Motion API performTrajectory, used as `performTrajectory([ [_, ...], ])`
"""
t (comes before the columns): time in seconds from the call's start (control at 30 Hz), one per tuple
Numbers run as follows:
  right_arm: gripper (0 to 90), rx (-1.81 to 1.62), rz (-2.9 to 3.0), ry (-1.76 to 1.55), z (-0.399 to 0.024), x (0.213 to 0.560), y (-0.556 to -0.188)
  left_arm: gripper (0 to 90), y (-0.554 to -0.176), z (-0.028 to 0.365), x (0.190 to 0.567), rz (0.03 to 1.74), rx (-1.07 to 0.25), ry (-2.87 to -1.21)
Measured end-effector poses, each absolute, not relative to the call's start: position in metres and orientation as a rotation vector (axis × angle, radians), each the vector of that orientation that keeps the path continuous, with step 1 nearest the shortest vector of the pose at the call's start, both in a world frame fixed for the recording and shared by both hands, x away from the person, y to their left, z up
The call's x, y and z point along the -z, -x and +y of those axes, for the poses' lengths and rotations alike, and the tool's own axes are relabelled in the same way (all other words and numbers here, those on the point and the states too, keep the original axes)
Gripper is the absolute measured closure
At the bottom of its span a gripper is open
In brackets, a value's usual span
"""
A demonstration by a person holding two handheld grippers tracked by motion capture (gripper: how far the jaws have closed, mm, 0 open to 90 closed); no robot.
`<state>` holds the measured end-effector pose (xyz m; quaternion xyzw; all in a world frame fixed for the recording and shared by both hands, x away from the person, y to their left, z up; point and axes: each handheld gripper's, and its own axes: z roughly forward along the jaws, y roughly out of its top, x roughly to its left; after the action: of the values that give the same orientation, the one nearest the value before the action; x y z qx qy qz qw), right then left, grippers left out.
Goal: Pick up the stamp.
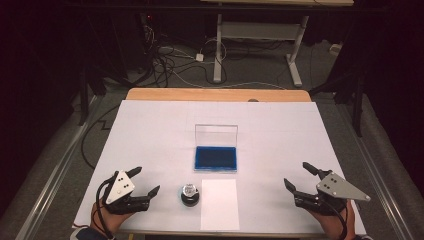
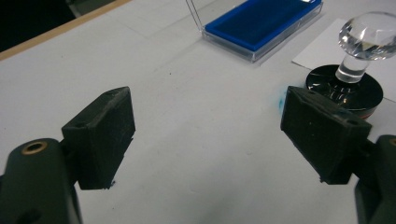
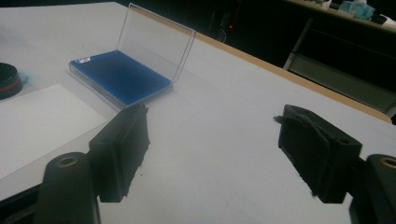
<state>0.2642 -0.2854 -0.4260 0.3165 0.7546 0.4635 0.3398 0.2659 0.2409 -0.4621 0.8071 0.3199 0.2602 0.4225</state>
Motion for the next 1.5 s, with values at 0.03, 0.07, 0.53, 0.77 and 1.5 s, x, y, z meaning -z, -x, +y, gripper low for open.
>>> performTrajectory([
  [0.03, 24.7, -1.209, 1.964, -0.828, -0.286, 0.426, -0.264, 16.8, -0.267, 0.239, 0.464, 0.8, -0.653, -2.042],
  [0.07, 24.7, -1.209, 1.964, -0.828, -0.286, 0.426, -0.264, 16.8, -0.267, 0.239, 0.464, 0.8, -0.653, -2.042],
  [0.53, 23.1, -1.19, 1.958, -0.813, -0.281, 0.426, -0.263, 16.4, -0.262, 0.233, 0.46, 0.75, -0.644, -2.049],
  [0.77, 21.7, -1.204, 1.952, -0.769, -0.278, 0.423, -0.261, 16.4, -0.259, 0.226, 0.459, 0.716, -0.633, -2.062],
  [1.5, 18.7, -1.255, 1.963, -0.692, -0.257, 0.421, -0.258, 16.8, -0.253, 0.219, 0.466, 0.687, -0.57, -2.121],
])
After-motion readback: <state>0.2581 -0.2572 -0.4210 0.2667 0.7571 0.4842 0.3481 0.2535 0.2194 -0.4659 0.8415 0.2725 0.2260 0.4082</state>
